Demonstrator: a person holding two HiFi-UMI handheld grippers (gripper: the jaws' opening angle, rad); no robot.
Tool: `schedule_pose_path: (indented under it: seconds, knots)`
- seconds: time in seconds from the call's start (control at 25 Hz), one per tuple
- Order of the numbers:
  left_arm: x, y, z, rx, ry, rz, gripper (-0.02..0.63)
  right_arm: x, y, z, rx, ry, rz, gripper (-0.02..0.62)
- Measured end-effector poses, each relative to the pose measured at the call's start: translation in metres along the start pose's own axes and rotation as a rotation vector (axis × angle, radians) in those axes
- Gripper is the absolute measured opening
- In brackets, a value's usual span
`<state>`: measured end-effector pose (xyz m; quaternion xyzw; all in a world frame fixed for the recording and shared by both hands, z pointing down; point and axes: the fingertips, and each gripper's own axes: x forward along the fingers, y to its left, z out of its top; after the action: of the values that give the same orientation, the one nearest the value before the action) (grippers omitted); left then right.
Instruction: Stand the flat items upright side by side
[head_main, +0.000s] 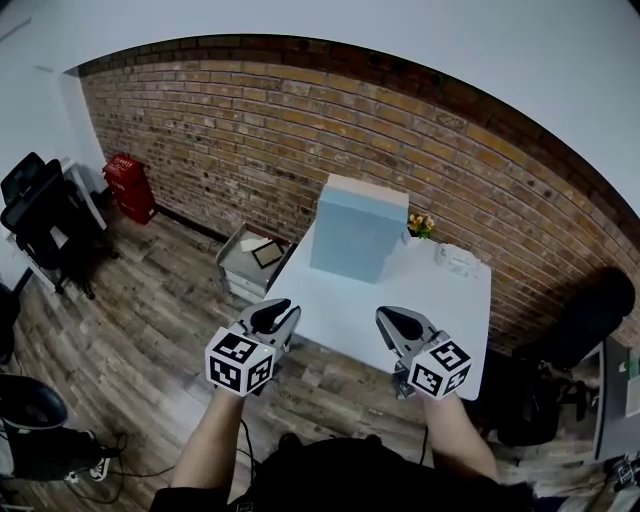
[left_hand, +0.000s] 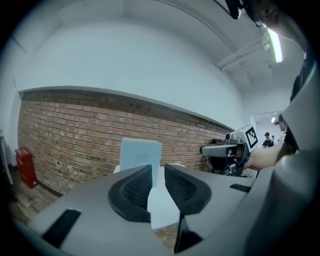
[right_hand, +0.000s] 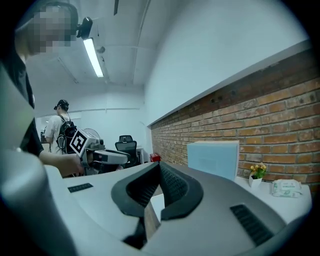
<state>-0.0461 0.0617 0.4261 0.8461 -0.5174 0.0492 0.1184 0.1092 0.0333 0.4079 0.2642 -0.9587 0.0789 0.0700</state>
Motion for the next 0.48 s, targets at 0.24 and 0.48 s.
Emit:
schedule_pose_path:
  seconds: [0.24, 0.48]
  knots:
    - [0.034, -0.037, 0.016, 0.09, -0.006, 0.103, 0.084, -0.073, -0.049, -0.002, 0.027, -0.049, -0.047, 0.015]
    - [0.071, -0.072, 0.03, 0.035, -0.055, 0.231, 0.026, -0.128, -0.118, 0.003, 0.068, -0.088, -0.105, 0.015]
